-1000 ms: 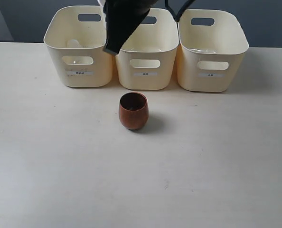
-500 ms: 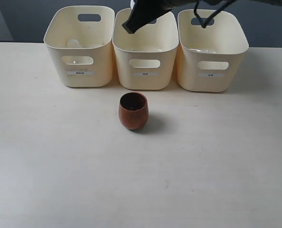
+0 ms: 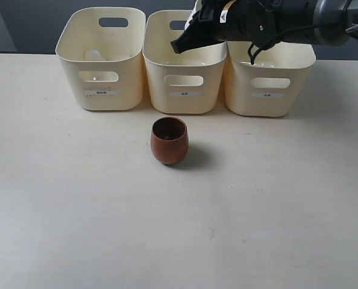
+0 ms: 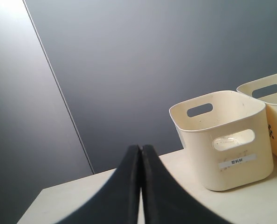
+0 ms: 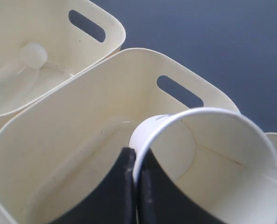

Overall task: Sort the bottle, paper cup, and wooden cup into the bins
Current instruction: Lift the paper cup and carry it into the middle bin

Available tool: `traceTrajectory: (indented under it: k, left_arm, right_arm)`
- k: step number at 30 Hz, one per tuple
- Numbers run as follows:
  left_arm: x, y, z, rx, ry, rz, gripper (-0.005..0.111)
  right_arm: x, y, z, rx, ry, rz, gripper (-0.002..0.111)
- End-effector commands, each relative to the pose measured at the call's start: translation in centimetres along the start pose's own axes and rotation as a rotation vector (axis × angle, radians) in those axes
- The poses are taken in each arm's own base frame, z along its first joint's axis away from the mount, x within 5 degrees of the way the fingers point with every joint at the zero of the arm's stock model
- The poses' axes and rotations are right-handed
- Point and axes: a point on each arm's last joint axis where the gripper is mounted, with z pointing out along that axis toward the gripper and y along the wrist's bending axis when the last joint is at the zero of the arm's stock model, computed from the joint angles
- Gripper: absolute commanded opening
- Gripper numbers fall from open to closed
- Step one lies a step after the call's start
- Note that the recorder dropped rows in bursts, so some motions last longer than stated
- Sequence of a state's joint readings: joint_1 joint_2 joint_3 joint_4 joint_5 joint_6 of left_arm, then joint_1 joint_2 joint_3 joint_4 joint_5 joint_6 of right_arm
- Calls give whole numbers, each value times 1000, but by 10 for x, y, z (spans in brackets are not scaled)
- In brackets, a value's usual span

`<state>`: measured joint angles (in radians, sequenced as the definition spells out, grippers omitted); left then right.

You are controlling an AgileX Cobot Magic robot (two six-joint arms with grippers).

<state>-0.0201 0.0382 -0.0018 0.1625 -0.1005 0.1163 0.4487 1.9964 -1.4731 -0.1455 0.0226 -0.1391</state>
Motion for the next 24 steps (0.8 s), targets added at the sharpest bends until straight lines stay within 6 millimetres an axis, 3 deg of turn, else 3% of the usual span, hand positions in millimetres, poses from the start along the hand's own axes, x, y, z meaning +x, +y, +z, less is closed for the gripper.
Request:
traceTrajectory:
  k: [1, 7, 9, 11, 16, 24]
  left_arm:
    - [0, 0, 0, 1, -7, -2, 0]
    - [0, 0, 0, 1, -7, -2, 0]
    - [0, 0, 0, 1, -7, -2, 0]
    - [0, 0, 0, 1, -7, -2, 0]
    - [0, 0, 0, 1, -7, -2, 0]
    - [0, 0, 0, 1, -7, -2, 0]
  right_arm:
    - [7, -6, 10, 18, -44, 53, -1]
    - [21, -2, 22, 11, -23, 60, -1]
    - [23, -1, 24, 10, -23, 60, 4]
    - [23, -1, 25, 10, -24, 60, 17]
    - [22, -1, 25, 14, -33, 94, 69]
    - [22, -2, 23, 13, -22, 96, 62]
